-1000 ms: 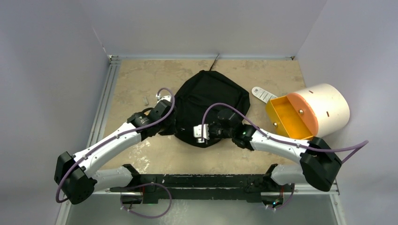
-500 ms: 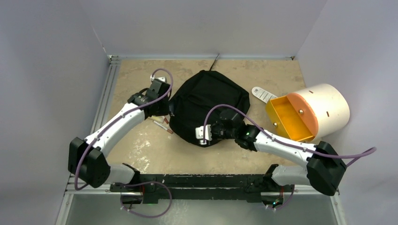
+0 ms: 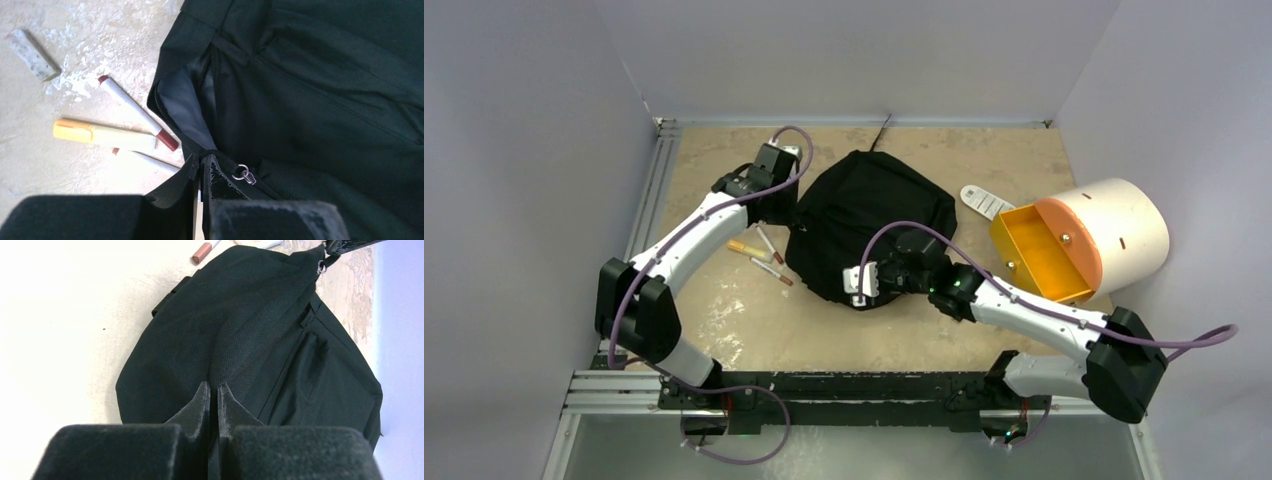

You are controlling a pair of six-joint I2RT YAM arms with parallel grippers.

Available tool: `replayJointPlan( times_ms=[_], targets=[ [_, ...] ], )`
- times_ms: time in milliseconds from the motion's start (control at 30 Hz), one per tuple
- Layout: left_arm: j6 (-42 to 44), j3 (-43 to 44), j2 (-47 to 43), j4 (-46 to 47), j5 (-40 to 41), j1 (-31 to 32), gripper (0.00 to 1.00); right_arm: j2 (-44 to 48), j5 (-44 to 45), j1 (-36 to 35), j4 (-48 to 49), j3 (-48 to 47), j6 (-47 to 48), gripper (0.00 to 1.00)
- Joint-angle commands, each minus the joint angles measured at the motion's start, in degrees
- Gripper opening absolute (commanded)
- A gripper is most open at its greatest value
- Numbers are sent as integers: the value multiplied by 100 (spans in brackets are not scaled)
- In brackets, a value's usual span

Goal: Pack the student bag
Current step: Zip the student bag at the center of the board.

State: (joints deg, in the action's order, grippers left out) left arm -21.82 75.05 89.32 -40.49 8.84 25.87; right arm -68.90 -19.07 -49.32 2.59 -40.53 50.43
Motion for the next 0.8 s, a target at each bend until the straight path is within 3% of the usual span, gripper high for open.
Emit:
replayJointPlan(
  times_ms=[0,100,200,367,533,767],
  targets=[
    [712,82,-534,1327,205,-442,0,360,-266,9,-791,-108,-360,13],
    [782,-360,-1021,1586,-526,-438,0,584,-538,10,31,-81,-1046,35],
    [760,-669,-1428,1598,-1042,-438,0,775,-896,10,1164,54,-2106,46],
    [706,-1024,-1858,1422,-1580,-433,0,549,-780,14,2818,192,-4276,47],
    [659,-1209,-2059,1368,-2104,-429,0,-166,-370,-20,3386,-215,-5766,45],
    [537,-1009,-2196,1059,-2636,-64,0,-731,545,-367,3791,-253,-6245,56]
  ],
)
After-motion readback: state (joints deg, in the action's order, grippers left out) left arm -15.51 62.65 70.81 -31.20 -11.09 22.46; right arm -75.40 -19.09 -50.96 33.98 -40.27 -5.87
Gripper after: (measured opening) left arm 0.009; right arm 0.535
